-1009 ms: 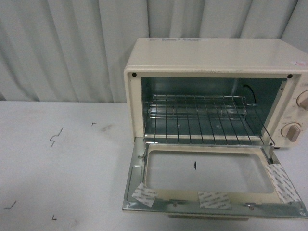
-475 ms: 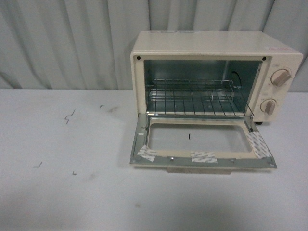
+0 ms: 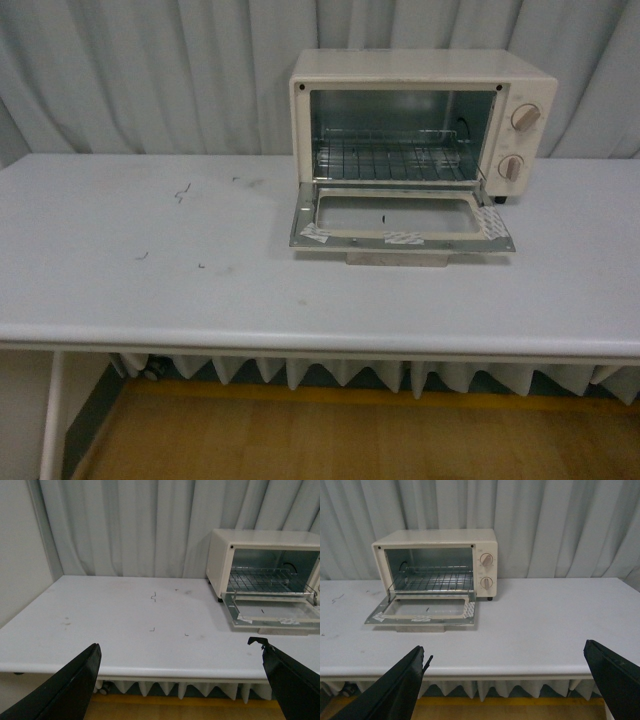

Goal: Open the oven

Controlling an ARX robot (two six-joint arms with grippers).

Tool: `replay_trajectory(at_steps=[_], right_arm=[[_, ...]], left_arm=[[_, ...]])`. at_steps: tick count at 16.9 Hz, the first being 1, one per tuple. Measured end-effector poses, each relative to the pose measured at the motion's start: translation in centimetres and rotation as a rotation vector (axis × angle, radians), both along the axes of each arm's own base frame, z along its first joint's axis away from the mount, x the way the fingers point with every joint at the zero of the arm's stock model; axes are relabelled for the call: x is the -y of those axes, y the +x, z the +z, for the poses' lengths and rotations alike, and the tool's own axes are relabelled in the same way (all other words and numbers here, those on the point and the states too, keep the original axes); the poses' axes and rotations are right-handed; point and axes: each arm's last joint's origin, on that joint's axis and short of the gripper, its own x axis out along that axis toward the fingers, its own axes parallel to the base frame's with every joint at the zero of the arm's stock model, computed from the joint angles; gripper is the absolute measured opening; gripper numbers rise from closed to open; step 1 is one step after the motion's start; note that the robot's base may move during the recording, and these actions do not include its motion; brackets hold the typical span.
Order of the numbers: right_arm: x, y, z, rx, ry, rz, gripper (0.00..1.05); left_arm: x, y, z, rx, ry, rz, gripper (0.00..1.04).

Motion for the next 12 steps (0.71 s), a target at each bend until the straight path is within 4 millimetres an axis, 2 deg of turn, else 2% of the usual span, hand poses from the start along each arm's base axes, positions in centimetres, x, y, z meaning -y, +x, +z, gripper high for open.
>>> replay_trajectory(at_steps=[12], right_arm=[[0.0, 0.0, 0.0, 0.0, 0.0, -0.001, 0.98]], left_arm=[[0.01, 0.0, -0.02, -0.001, 0.0, -0.003, 0.98]])
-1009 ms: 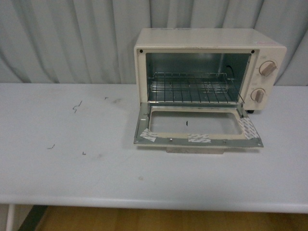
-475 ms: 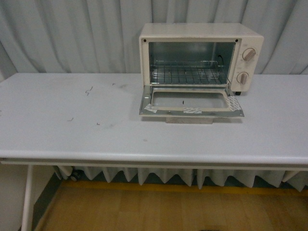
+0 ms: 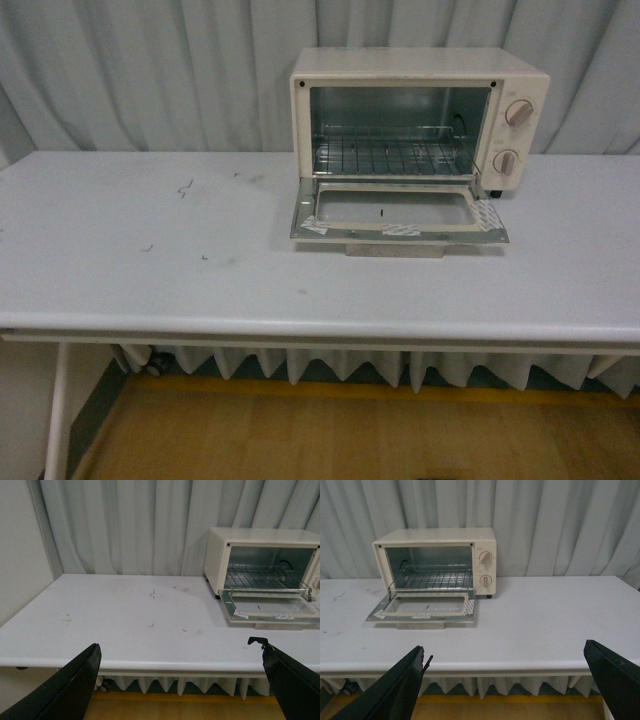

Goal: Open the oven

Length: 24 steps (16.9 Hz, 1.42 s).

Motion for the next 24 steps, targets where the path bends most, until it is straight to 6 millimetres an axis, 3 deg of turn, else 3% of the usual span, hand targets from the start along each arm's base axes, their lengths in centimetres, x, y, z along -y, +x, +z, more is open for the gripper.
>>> replay_trajectory(at_steps=[24], right_arm=[[0.0, 0.0, -0.01, -0.001, 0.0, 0.001, 0.98]], left_arm=[[0.0, 0.0, -0.01, -0.002, 0.003, 0.0, 0.98]])
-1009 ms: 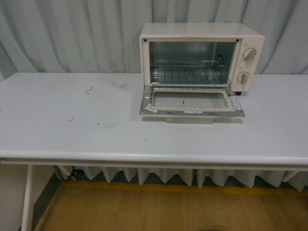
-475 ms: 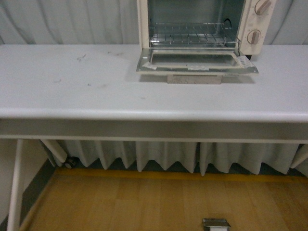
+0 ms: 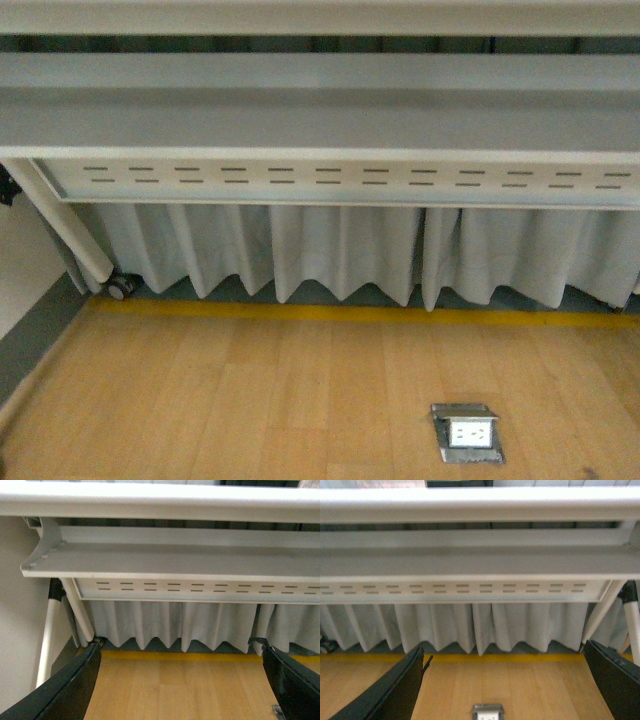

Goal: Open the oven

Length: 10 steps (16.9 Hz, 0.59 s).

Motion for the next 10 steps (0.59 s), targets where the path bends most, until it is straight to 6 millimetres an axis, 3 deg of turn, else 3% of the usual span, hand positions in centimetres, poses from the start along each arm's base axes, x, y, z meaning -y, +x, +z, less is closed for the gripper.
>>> replay_trajectory(at_steps=[10], right_arm=[[0.0, 0.0, -0.01, -0.002, 0.0, 0.0, 0.98]], left_arm=[[0.0, 0.0, -0.01, -0.002, 0.0, 0.0, 0.98]])
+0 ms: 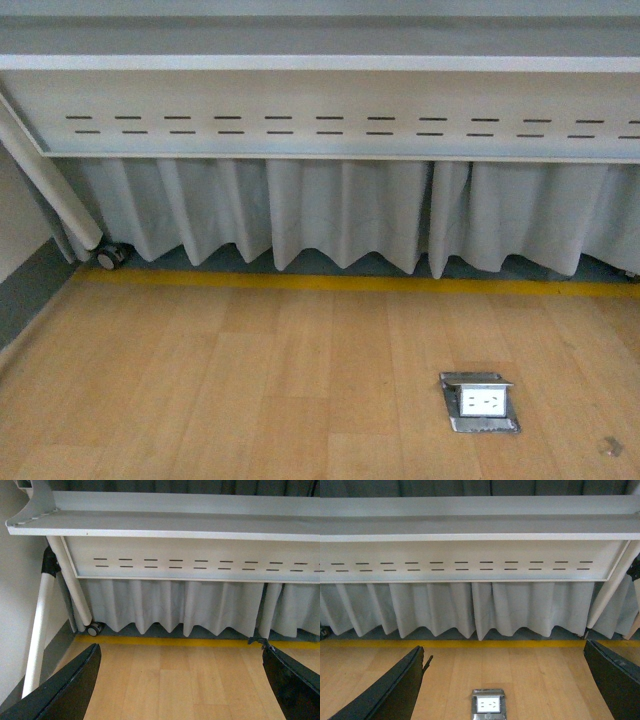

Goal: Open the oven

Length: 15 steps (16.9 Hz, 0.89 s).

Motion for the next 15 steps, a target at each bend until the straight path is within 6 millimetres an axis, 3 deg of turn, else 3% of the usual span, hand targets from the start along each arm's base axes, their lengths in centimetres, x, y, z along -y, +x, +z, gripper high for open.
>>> replay_trajectory(at_steps=[15], right_arm=[[0.0, 0.0, 0.01, 0.001, 0.0, 0.0, 0.98]], left_arm=[[0.0, 0.0, 0.01, 0.001, 0.0, 0.0, 0.98]])
